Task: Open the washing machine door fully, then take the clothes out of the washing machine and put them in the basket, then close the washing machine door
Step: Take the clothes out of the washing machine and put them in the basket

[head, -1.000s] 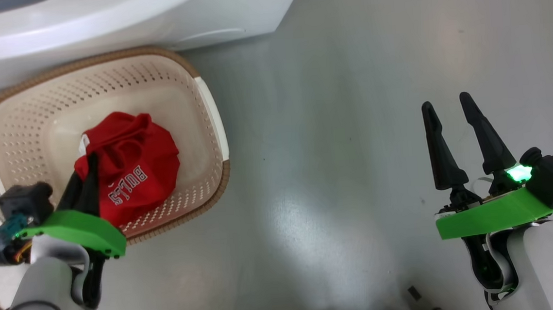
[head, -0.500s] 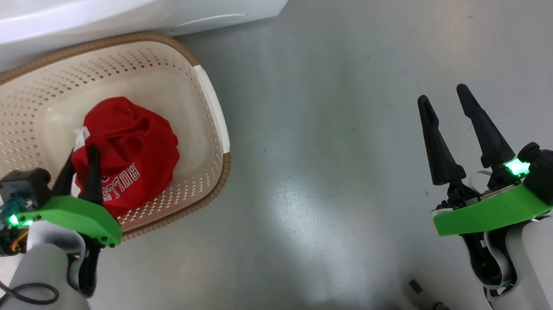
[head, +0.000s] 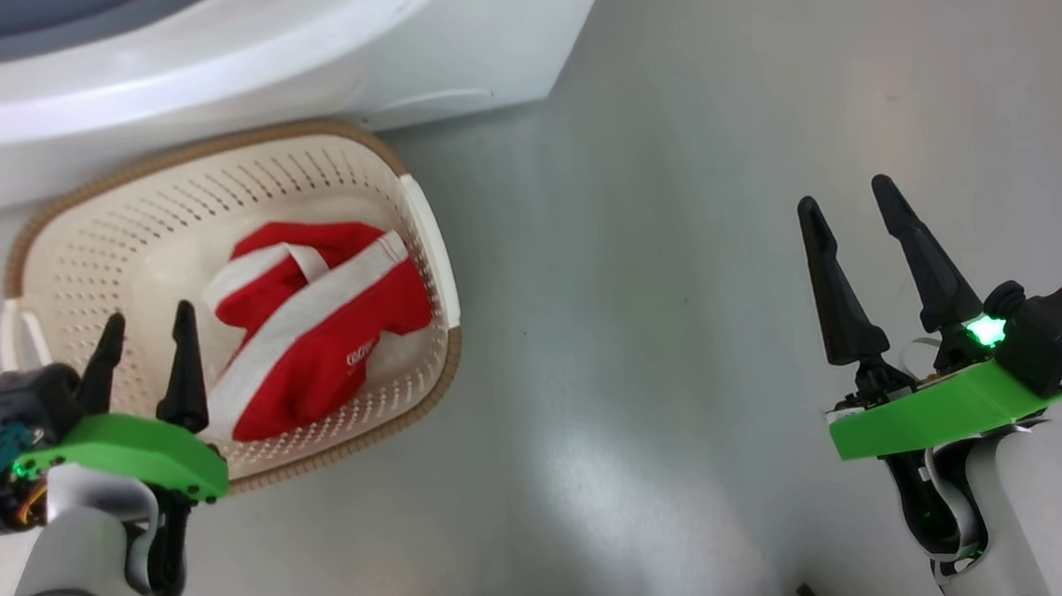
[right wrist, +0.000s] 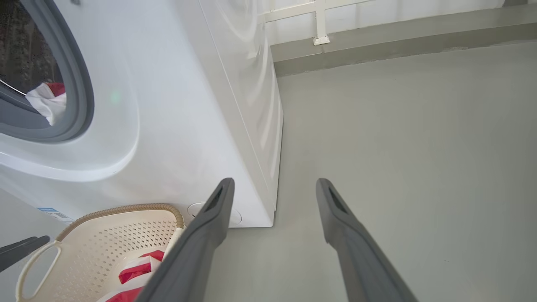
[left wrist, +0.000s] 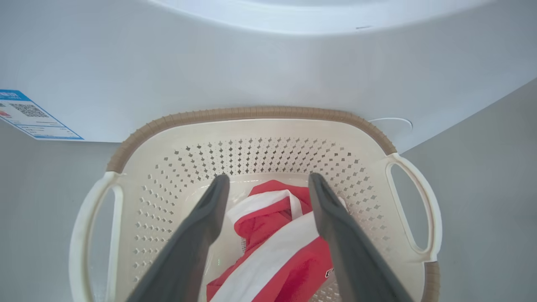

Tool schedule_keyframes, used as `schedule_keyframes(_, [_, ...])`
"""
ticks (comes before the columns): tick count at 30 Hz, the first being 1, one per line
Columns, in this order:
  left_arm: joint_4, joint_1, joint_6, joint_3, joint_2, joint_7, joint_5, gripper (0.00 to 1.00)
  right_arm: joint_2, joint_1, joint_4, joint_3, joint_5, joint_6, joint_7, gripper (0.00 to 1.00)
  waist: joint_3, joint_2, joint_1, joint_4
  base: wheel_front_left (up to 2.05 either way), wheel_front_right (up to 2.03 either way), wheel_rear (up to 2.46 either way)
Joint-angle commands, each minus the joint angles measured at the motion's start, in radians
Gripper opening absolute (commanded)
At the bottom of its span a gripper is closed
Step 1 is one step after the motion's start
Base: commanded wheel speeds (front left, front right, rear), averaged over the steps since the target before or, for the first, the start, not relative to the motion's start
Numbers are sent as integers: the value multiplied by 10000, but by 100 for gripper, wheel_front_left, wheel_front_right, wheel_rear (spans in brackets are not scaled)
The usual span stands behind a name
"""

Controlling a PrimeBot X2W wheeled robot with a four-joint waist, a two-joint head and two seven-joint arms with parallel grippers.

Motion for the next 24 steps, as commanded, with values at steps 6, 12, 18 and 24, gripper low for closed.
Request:
schedule_keyframes(6, [-887, 1063, 10, 798, 40, -49, 206, 100, -35, 375, 103, 165, -254, 75, -63, 100, -1314, 0, 0, 253, 0, 0, 0])
schedule_keyframes(12, [-1919, 1681, 10, 1154, -241, -49, 352, 100, -35, 553, 319, 38, -409, 75, -63, 100, -2212, 0, 0, 496, 0, 0, 0])
schedule_keyframes(18, [-2873, 2332, 10, 1354, -410, -49, 455, 100, -35, 841, 505, -7, -482, 75, -63, 100, -3067, 0, 0, 724, 0, 0, 0])
schedule_keyframes(24, [-3938, 2969, 10, 1367, -473, -49, 658, 100, -35, 1209, 667, -138, -523, 75, -63, 100, -3796, 0, 0, 943, 0, 0, 0])
